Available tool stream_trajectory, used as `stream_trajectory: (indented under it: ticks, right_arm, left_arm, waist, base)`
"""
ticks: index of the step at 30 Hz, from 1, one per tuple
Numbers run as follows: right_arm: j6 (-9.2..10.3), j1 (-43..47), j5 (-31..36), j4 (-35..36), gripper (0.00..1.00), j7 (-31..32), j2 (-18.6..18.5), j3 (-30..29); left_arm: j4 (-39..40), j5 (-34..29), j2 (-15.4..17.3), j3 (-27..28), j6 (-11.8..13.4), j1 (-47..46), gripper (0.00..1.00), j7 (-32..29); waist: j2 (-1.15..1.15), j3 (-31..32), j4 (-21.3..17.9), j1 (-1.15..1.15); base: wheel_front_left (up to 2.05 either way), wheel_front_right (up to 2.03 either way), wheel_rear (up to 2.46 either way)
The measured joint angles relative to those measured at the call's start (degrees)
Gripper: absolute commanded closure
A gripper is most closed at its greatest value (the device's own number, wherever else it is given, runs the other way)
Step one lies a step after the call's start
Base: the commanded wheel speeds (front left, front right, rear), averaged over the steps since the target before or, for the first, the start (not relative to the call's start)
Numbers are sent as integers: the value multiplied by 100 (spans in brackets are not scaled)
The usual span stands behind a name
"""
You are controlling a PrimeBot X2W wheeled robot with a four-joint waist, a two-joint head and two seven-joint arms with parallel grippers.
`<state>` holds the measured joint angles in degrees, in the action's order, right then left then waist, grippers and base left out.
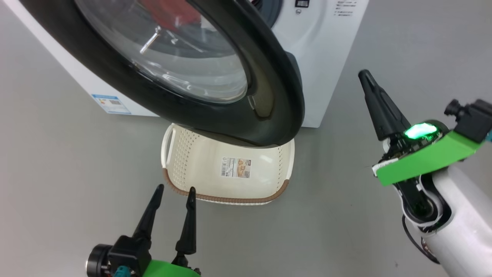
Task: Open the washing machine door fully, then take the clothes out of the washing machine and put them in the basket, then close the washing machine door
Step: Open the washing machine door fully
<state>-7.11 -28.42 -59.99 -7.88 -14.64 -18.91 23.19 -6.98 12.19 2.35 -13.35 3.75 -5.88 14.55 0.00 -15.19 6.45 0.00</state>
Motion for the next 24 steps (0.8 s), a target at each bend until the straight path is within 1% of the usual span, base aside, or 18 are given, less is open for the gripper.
stream_trajectory:
  ticks: [5,9,12,15,19,24]
  right_arm:
    - [0,-625,-1139,-4,100,1,-382,758]
    - [0,-1063,-1981,38,100,338,-703,1238]
    - [0,-1335,-2323,53,100,539,-929,1425]
    - [0,-1530,-2611,62,100,771,-1056,1539]
    - [0,-1673,-2967,80,100,1190,-1154,1641]
    - [1,-1763,-3200,81,100,1629,-1200,1639]
  left_arm:
    - [64,53,0,-144,40,-20,0,0]
    - [99,131,0,-245,84,-124,0,0]
    - [126,191,-1,-339,127,-242,0,0]
    - [153,226,-1,-387,136,-286,0,0]
    - [167,302,-1,-461,186,-361,0,0]
    - [194,311,-3,-516,232,-409,0,0]
  waist:
    - [0,-125,126,0]
    - [0,-242,215,0]
    - [0,-335,286,0]
    - [0,-430,350,0]
    - [0,-543,424,0]
    - [0,-636,497,0]
  base:
    - [0,0,0]
    - [0,0,0]
    - [0,0,0]
    - [0,0,0]
    - [0,0,0]
    - [0,0,0]
